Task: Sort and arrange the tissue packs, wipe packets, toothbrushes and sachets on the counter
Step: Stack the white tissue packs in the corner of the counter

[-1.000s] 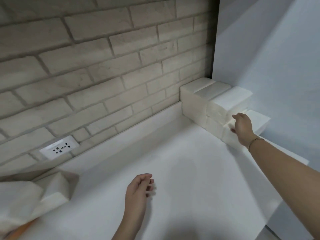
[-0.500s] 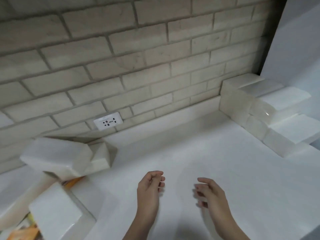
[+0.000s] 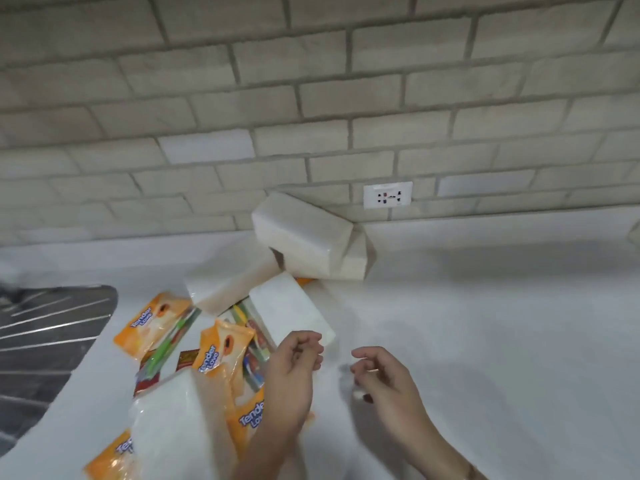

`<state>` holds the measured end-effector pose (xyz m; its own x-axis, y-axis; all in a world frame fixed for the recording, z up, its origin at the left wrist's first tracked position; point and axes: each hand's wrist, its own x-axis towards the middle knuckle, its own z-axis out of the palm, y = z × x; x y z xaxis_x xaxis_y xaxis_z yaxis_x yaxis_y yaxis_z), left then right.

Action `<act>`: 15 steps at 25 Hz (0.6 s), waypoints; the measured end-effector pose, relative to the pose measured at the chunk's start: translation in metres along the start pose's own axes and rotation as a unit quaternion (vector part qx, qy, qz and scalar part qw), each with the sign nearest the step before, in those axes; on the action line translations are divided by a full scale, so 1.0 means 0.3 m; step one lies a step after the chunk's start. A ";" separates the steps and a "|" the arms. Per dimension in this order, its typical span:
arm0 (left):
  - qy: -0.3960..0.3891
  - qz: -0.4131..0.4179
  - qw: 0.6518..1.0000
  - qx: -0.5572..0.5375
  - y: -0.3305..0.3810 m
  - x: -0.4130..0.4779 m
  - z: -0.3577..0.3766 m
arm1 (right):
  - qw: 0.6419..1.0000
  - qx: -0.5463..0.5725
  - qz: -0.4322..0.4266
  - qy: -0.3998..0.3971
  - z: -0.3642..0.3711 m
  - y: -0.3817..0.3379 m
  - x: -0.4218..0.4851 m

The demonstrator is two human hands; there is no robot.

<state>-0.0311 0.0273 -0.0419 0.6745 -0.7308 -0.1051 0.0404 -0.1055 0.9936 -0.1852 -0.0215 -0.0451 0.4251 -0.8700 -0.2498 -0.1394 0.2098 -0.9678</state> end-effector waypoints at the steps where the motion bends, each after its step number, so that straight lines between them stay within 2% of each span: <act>1: 0.015 0.014 1.000 0.013 0.003 0.003 -0.068 | 1.000 -0.015 -0.014 -0.015 0.057 -0.012 0.007; 5: 0.085 0.089 0.987 0.100 0.058 -0.036 -0.297 | 0.993 -0.056 -0.064 -0.082 0.252 -0.059 0.029; 7: 0.156 0.125 0.969 0.145 0.071 -0.058 -0.418 | 0.987 -0.081 -0.056 -0.130 0.360 -0.074 0.028; 9: 0.223 0.124 0.940 0.227 0.049 -0.062 -0.534 | 0.977 -0.107 -0.026 -0.185 0.459 -0.069 0.021; 11: 0.259 0.057 0.914 0.306 0.005 -0.047 -0.635 | 0.961 -0.160 0.023 -0.226 0.541 -0.051 0.012; 12: 0.253 -0.003 0.915 0.314 -0.016 -0.042 -0.668 | 0.947 -0.201 0.044 -0.248 0.572 -0.044 0.004; 15: 0.203 -0.165 0.948 0.183 -0.039 -0.050 -0.710 | 0.920 -0.252 0.061 -0.296 0.629 -0.041 -0.023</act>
<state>0.1154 0.1832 -0.0431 0.9003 -0.3056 -0.3100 0.0905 -0.5652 0.8200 -0.0176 0.0661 -0.0374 0.7698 -0.4276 -0.4739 -0.5516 -0.0721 -0.8310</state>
